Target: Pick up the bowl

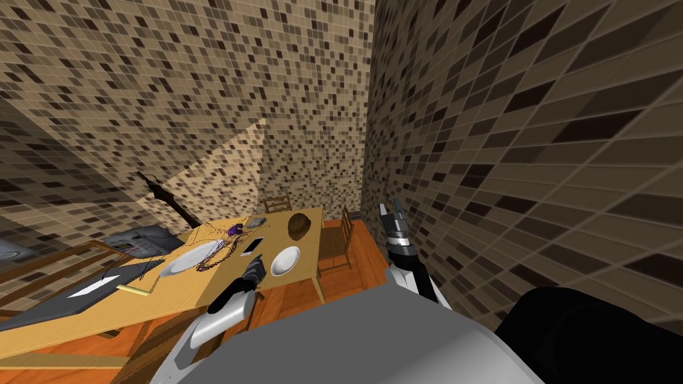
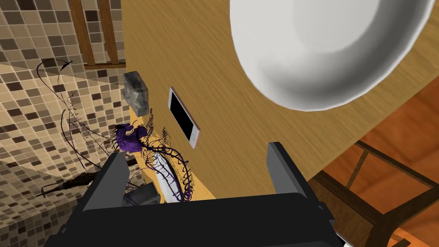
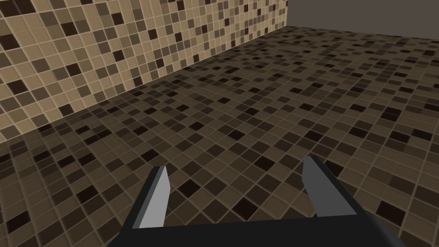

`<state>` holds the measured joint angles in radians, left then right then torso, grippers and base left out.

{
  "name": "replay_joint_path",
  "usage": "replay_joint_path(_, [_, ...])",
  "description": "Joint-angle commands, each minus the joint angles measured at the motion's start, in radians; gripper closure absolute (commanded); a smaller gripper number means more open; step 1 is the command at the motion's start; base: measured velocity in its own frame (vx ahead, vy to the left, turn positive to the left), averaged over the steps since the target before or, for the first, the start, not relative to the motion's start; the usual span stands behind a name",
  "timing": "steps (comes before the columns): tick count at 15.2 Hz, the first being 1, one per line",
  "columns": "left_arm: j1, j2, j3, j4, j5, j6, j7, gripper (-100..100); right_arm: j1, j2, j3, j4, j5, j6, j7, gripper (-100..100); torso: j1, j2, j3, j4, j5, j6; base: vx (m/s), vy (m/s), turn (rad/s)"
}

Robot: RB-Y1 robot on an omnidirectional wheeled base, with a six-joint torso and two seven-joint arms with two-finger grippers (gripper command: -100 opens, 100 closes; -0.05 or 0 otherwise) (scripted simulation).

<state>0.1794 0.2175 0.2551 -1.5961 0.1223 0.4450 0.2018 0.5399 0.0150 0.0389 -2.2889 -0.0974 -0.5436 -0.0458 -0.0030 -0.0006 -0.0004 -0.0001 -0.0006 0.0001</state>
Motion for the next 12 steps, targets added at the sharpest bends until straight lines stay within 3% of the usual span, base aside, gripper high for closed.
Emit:
replay_joint_path(1, [-0.017, -0.007, 0.009, 0.033, 0.004, 0.039, 0.006, -100, 0.0, 0.0, 0.0, 0.0, 0.0, 0.0, 0.0, 0, 0.0, 0.0, 0.0, 0.0, 0.0, 0.0, 0.007, -0.037, -0.009])
replay_joint_path(6, [-0.056, -0.038, 0.038, 0.101, 0.016, 0.148, 0.025, -100, 0.0, 0.0, 0.0, 0.0, 0.0, 0.0, 0.0, 0, 0.0, -0.001, 0.0, 0.0, 0.0, 0.0, 0.014, -0.036, -0.01])
replay_joint_path(12, [-0.09, -0.075, 0.062, 0.155, 0.027, 0.235, 0.04, -100, 0.0, 0.0, 0.0, 0.0, 0.0, 0.0, 0.0, 0, 0.001, -0.001, -0.001, 0.0, 0.0, 0.0, 0.02, -0.028, -0.013])
